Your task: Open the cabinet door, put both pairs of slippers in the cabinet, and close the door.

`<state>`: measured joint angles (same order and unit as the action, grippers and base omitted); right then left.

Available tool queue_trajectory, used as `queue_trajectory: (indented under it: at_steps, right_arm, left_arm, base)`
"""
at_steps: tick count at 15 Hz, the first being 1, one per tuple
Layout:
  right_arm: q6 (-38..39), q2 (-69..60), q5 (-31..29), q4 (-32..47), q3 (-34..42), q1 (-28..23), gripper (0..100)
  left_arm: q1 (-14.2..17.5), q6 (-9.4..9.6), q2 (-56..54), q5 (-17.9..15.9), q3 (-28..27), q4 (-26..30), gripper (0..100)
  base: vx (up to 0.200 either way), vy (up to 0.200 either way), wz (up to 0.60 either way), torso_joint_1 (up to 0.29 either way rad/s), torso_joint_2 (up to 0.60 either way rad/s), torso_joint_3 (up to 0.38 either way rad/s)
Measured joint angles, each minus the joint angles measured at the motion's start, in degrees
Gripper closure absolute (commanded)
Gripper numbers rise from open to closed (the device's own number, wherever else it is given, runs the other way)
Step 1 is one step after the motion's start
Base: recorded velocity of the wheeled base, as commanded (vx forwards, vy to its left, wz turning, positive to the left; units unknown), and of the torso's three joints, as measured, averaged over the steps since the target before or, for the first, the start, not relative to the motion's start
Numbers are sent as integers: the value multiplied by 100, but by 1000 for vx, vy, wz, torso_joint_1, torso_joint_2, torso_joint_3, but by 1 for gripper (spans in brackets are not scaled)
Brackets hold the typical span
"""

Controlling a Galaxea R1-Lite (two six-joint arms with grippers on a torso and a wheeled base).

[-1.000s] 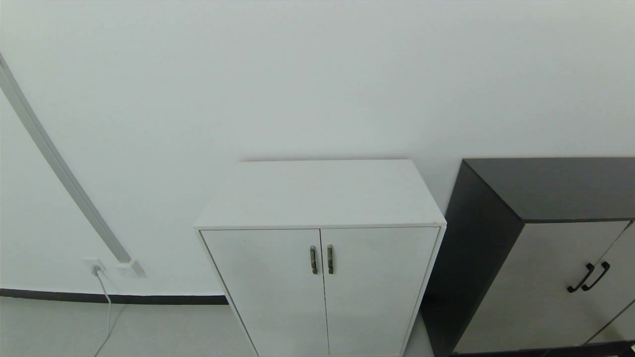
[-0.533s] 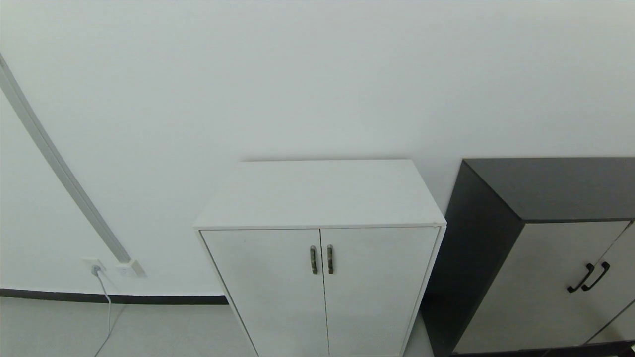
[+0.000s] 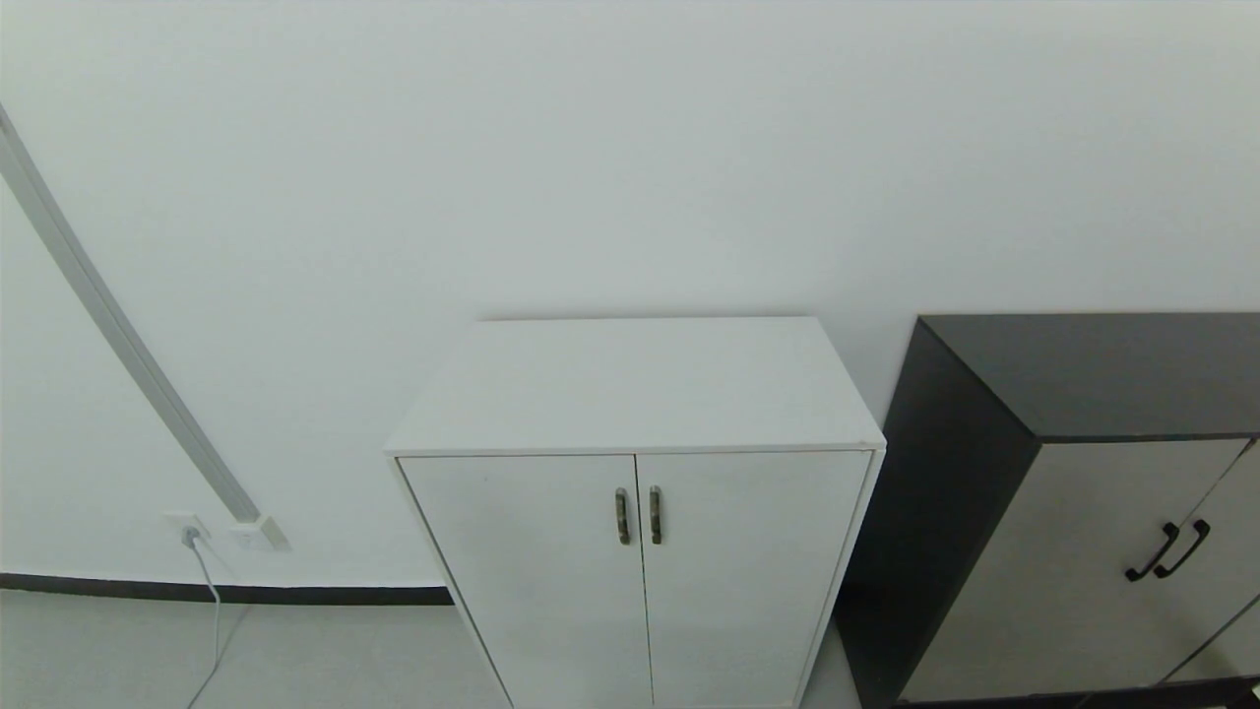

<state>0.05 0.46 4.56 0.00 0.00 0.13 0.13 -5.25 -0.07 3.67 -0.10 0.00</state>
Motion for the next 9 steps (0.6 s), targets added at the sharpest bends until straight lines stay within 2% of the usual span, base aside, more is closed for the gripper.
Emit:
queue_trajectory:
  at_steps: [4,7,9]
  right_arm:
    - [-223,-44,4,11,-2,-6,100]
    - [145,-49,-46,0,-2,-6,100]
    - [227,-54,-416,-22,0,-6,100]
  left_arm:
    - [0,6,0,-33,0,0,100]
    - [0,9,0,-34,0,0,100]
    - [2,6,0,-30,0,0,100]
  base:
    - [0,0,0,0,0,0]
    - [0,0,0,0,0,0]
    - [0,0,0,0,0,0]
